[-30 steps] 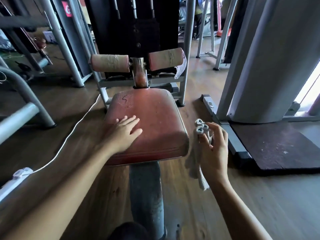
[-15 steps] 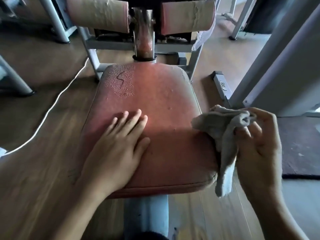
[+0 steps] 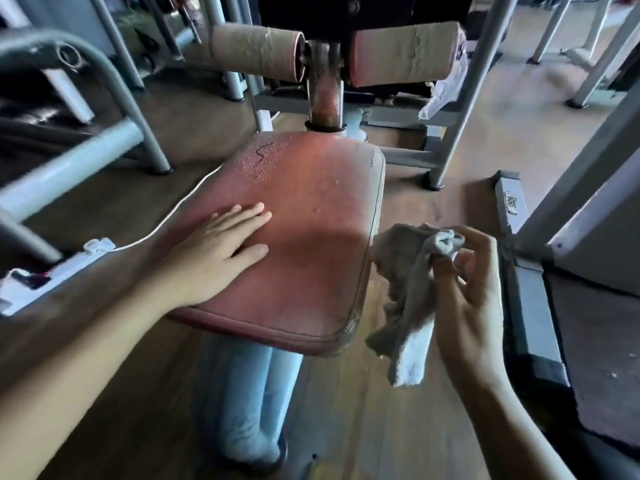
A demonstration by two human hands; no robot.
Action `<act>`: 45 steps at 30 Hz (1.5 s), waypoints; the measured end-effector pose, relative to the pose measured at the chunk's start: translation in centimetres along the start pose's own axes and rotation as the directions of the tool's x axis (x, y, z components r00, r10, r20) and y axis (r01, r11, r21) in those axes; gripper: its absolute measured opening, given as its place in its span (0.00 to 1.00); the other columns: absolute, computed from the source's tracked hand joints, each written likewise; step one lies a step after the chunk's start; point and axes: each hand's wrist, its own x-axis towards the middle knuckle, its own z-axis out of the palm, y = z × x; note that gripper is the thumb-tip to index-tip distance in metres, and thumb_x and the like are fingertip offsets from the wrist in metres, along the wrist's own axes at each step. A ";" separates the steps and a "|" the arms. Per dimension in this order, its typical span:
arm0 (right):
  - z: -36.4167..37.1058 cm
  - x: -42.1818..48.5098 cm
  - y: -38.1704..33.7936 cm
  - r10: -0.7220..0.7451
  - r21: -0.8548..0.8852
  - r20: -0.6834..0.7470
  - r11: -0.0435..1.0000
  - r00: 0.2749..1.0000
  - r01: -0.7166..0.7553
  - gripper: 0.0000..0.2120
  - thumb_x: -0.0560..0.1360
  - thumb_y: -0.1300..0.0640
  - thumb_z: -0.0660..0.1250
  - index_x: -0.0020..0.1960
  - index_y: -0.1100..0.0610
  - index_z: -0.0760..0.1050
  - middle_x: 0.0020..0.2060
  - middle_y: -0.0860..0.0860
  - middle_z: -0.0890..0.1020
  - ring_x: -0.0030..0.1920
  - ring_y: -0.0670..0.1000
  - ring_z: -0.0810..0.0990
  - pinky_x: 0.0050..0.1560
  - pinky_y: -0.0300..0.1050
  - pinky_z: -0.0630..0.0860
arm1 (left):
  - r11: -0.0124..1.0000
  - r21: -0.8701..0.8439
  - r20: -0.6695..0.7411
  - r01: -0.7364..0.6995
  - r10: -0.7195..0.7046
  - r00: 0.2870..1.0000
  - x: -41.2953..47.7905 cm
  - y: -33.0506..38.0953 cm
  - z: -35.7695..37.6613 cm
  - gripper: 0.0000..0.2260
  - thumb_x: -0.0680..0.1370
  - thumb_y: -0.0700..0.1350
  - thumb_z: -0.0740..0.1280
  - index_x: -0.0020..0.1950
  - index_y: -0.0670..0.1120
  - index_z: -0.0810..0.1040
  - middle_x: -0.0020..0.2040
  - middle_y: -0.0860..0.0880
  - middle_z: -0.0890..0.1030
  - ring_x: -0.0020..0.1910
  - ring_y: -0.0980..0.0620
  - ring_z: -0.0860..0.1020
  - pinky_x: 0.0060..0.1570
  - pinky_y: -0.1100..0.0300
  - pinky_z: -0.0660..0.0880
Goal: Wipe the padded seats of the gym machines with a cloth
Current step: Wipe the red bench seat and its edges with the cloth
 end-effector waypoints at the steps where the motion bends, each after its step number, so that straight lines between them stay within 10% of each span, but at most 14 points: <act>1: -0.7 0.2 -0.1 0.023 0.020 0.044 1.000 0.999 -0.024 0.05 0.84 0.55 0.61 0.59 0.50 0.72 0.49 0.51 0.81 0.39 0.47 0.85 0.30 0.45 0.80 | 0.998 -0.015 0.012 0.059 -0.059 0.998 -0.2 1.5 -0.2 0.26 0.83 0.57 0.58 0.81 0.58 0.57 0.81 0.62 0.51 0.81 0.59 0.48 0.79 0.58 0.43; 6: -3.3 0.8 1.6 0.030 -0.032 0.142 0.999 0.989 -0.026 0.06 0.84 0.52 0.61 0.56 0.41 0.71 0.51 0.48 0.84 0.45 0.57 0.85 0.43 0.67 0.81 | 0.975 0.078 0.010 0.208 -0.209 0.978 -0.4 5.4 1.0 0.27 0.84 0.59 0.52 0.82 0.57 0.51 0.83 0.56 0.45 0.82 0.51 0.43 0.80 0.52 0.39; 15: -4.9 -1.2 5.4 0.242 0.106 0.097 0.962 0.965 -0.252 0.08 0.82 0.58 0.65 0.61 0.53 0.76 0.53 0.44 0.84 0.54 0.38 0.82 0.55 0.35 0.78 | 0.961 0.015 -0.206 0.275 -0.267 0.942 -0.9 6.9 1.9 0.22 0.85 0.55 0.58 0.79 0.56 0.64 0.81 0.56 0.59 0.81 0.53 0.55 0.80 0.49 0.50; 30: 1.0 -9.7 3.7 0.381 0.369 0.216 0.821 0.899 -0.436 0.12 0.83 0.61 0.62 0.64 0.56 0.78 0.56 0.47 0.84 0.59 0.44 0.81 0.61 0.39 0.75 | 0.946 -0.119 -0.264 0.302 -0.323 0.909 -0.9 5.9 2.4 0.24 0.77 0.65 0.58 0.73 0.65 0.69 0.77 0.64 0.65 0.77 0.61 0.61 0.78 0.47 0.59; 35: 3.5 -10.3 2.7 0.410 0.392 0.281 0.776 0.867 -0.494 0.21 0.84 0.53 0.61 0.77 0.47 0.68 0.67 0.29 0.74 0.70 0.34 0.70 0.74 0.46 0.68 | 0.944 -0.132 -0.283 0.302 -0.327 0.901 -1.0 6.0 2.5 0.23 0.77 0.65 0.59 0.72 0.65 0.70 0.76 0.65 0.66 0.76 0.61 0.63 0.76 0.47 0.62; 38: 4.2 -9.6 3.3 0.342 0.310 0.274 0.853 0.899 -0.420 0.23 0.84 0.46 0.59 0.79 0.44 0.63 0.71 0.29 0.69 0.73 0.40 0.69 0.72 0.52 0.70 | 0.949 -0.132 -0.297 0.286 -0.313 0.902 -0.8 5.9 2.6 0.21 0.78 0.62 0.60 0.71 0.63 0.72 0.75 0.64 0.68 0.75 0.60 0.64 0.75 0.49 0.63; 42: 4.7 -5.6 4.6 0.264 0.157 0.238 0.939 0.935 -0.305 0.22 0.86 0.55 0.57 0.79 0.54 0.62 0.48 0.25 0.74 0.51 0.22 0.74 0.50 0.21 0.66 | 0.954 -0.130 -0.299 0.272 -0.299 0.906 -0.6 5.6 2.6 0.21 0.78 0.61 0.60 0.71 0.62 0.72 0.75 0.64 0.68 0.75 0.60 0.65 0.75 0.49 0.63; 45: 5.2 -2.6 5.0 0.264 0.119 0.227 0.948 0.937 -0.296 0.23 0.86 0.55 0.55 0.80 0.53 0.60 0.46 0.35 0.80 0.42 0.24 0.74 0.45 0.22 0.66 | 0.953 -0.128 -0.299 0.276 -0.302 0.905 -0.5 5.7 2.5 0.22 0.77 0.62 0.58 0.71 0.62 0.72 0.75 0.64 0.68 0.75 0.60 0.65 0.75 0.50 0.63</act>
